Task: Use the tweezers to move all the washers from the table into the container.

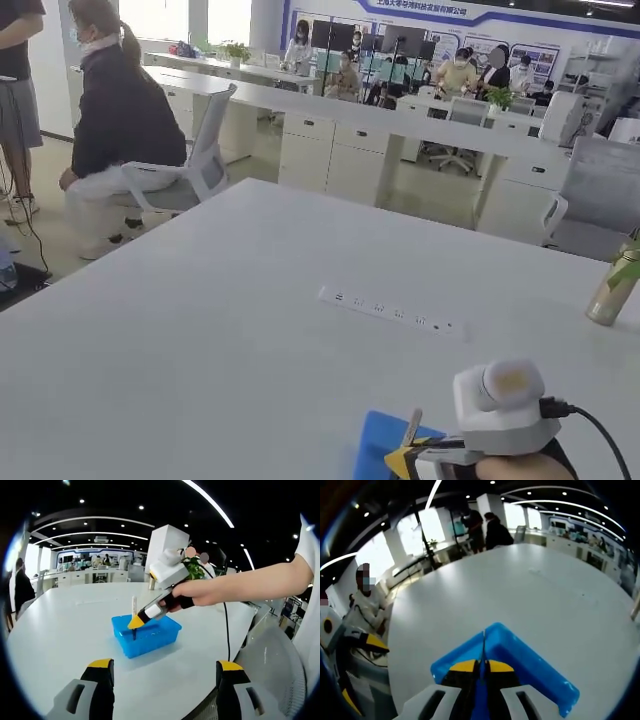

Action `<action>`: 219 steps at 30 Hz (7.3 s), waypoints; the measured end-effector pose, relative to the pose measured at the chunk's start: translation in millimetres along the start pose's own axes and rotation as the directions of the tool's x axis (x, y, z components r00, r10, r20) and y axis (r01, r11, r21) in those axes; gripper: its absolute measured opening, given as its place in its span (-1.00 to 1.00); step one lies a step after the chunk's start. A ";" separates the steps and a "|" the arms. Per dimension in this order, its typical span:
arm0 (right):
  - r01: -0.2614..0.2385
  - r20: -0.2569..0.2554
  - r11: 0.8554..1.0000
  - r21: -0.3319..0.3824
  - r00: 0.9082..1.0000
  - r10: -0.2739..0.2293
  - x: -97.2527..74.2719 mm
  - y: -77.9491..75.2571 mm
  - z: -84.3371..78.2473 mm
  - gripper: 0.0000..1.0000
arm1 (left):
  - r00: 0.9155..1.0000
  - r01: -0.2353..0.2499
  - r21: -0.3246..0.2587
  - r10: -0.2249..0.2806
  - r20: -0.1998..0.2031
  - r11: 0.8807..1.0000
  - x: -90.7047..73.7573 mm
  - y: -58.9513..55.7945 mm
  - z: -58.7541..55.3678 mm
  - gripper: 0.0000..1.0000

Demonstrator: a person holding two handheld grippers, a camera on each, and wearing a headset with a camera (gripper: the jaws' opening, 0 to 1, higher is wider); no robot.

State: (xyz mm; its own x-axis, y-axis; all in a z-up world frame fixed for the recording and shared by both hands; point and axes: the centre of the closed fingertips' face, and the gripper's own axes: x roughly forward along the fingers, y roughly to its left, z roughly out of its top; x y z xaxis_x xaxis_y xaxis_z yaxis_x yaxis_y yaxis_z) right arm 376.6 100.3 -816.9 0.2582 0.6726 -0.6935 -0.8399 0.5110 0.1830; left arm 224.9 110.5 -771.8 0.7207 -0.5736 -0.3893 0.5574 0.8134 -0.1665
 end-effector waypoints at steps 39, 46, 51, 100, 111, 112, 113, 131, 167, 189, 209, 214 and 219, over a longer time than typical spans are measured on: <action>0.019 0.134 1.000 -0.014 0.991 -0.017 -30.6 10.1 18.7 -0.93 | 1.000 0.006 0.013 -0.006 -0.015 1.000 -0.8 -2.2 -2.8 0.65; 0.021 0.180 1.000 -0.011 0.983 -0.018 -43.3 15.7 27.7 -0.93 | 1.000 0.008 0.013 -0.008 -0.016 1.000 -0.5 -2.2 -3.4 0.64; 0.015 0.210 1.000 -0.008 0.978 -0.013 -52.8 23.5 30.4 -0.93 | 1.000 0.018 0.019 -0.018 -0.021 1.000 0.1 -4.1 -4.2 0.59; 0.003 0.033 0.964 -0.265 0.999 0.006 -79.0 108.7 -94.9 -0.93 | 0.937 0.255 0.219 -0.184 -0.297 0.942 -5.3 -42.5 -42.9 0.27; -0.073 0.003 0.913 -0.402 0.997 0.081 -81.2 131.7 -97.1 -0.93 | 0.934 0.328 0.249 -0.273 -0.230 0.912 -6.3 -45.0 4.9 -0.40; -0.075 0.005 0.905 -0.419 0.996 0.085 -83.0 133.7 -94.9 -0.93 | 0.934 0.332 0.248 -0.281 -0.222 0.910 -5.9 -46.1 9.8 -0.44; -0.085 0.008 0.892 -0.444 0.995 0.099 -84.9 136.9 -92.5 -0.93 | 0.931 0.345 0.255 -0.295 -0.215 0.903 -5.4 -48.7 15.7 -0.47; -0.013 0.036 0.748 -0.664 0.998 0.049 -107.8 150.9 -78.0 -0.93 | 0.863 0.500 0.523 -0.345 -0.369 0.691 -15.8 -84.2 43.5 -0.68; 0.009 -0.049 0.735 -0.678 0.997 -0.057 -109.3 132.9 -105.7 -0.93 | 0.854 0.507 0.622 -0.248 -0.458 0.598 -13.8 -82.6 15.7 -1.00; -0.109 -0.127 0.798 -0.593 0.991 0.041 -75.8 113.1 -134.5 -0.92 | 0.752 0.592 0.516 -0.193 -0.630 0.620 20.1 -63.6 -21.6 -1.00; -0.073 0.029 0.934 -0.349 0.996 0.088 -88.3 112.0 -125.4 -0.71 | 0.697 0.619 0.449 -0.187 -0.693 0.644 21.9 -54.3 -34.8 -1.00; -0.009 0.137 0.978 -0.209 0.990 0.039 -119.1 99.5 -112.9 -0.60 | 0.688 0.621 0.443 -0.181 -0.702 0.646 21.4 -51.9 -39.6 -1.00; 0.104 0.237 0.992 -0.071 0.968 -0.084 -146.3 74.5 -106.1 -0.55 | 0.686 0.618 0.439 -0.175 -0.706 0.652 19.6 -50.0 -41.9 -1.00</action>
State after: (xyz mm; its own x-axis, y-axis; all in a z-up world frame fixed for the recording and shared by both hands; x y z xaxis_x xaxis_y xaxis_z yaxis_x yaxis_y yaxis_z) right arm 225.6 -16.8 -775.7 0.4339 0.7347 -0.5215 -0.8403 0.5387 0.0599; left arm 194.0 62.6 -809.0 0.1061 -0.4678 -0.8774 0.9899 0.1332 0.0486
